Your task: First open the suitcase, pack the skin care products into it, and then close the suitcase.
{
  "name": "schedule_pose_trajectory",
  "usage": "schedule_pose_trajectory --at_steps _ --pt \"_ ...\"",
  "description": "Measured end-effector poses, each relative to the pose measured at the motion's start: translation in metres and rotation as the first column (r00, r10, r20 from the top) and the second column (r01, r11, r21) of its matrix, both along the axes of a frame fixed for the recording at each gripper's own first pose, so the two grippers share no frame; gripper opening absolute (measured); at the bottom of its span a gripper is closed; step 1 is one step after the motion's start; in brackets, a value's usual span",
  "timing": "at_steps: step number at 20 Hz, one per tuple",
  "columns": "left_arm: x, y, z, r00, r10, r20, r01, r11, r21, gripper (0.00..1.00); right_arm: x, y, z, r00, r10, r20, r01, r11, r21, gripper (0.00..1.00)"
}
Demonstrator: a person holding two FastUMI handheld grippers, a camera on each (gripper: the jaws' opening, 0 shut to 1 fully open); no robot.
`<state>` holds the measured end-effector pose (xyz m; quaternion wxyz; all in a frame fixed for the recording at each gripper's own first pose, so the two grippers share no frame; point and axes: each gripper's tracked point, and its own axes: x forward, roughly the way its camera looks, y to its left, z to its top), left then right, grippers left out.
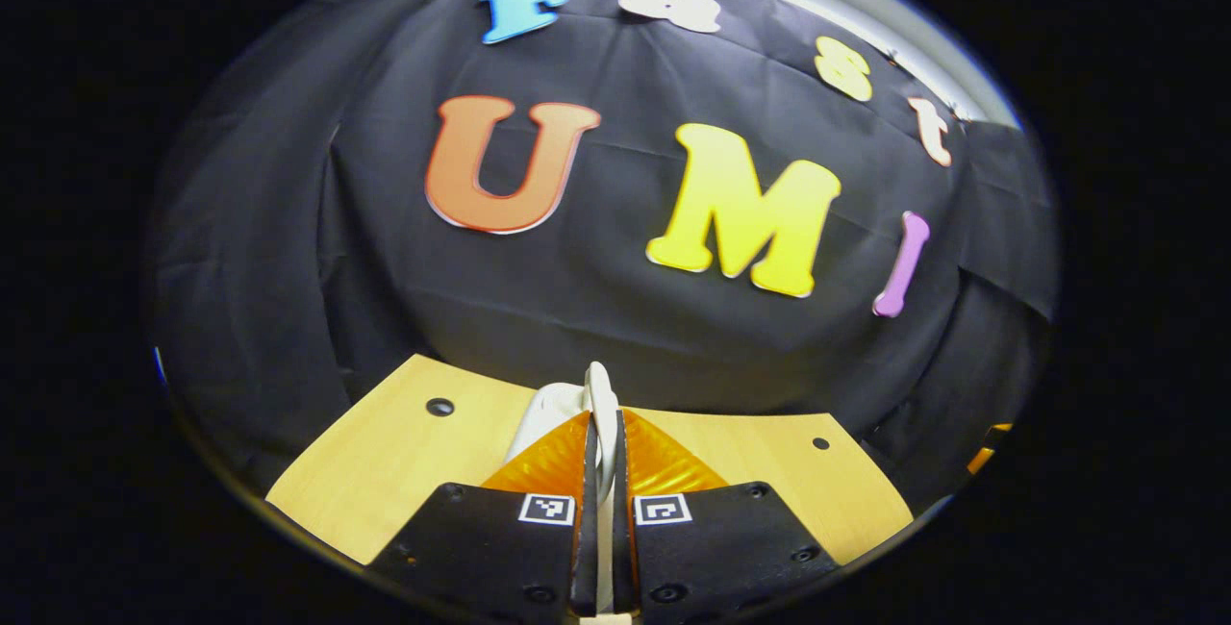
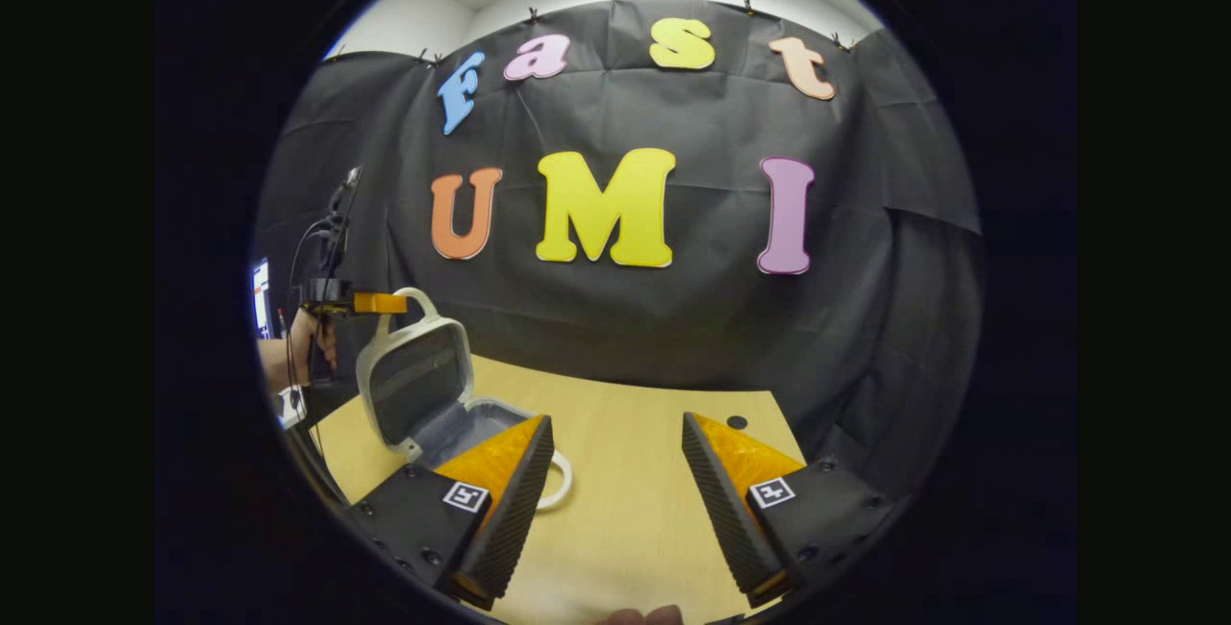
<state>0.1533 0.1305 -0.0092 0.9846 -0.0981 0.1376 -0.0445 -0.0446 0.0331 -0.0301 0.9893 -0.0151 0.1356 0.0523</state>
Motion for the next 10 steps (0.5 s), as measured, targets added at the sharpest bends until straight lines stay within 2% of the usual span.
schedule_pose_trajectory --at_steps 5,10 --pt "-0.005 -0.105 -0.043 0.996 -0.085 -0.007 0.085 0.993 0.078 0.09 -0.017 -0.047 0.0 0.996 -0.085 -0.017 0.085 0.996 -0.023 0.8" --pt "-0.008 -0.177 -0.115 0.976 -0.171 -0.134 0.192 0.967 0.166 0.09 -0.034 -0.096 -0.013 0.982 -0.177 -0.064 0.173 0.983 -0.067 0.8"
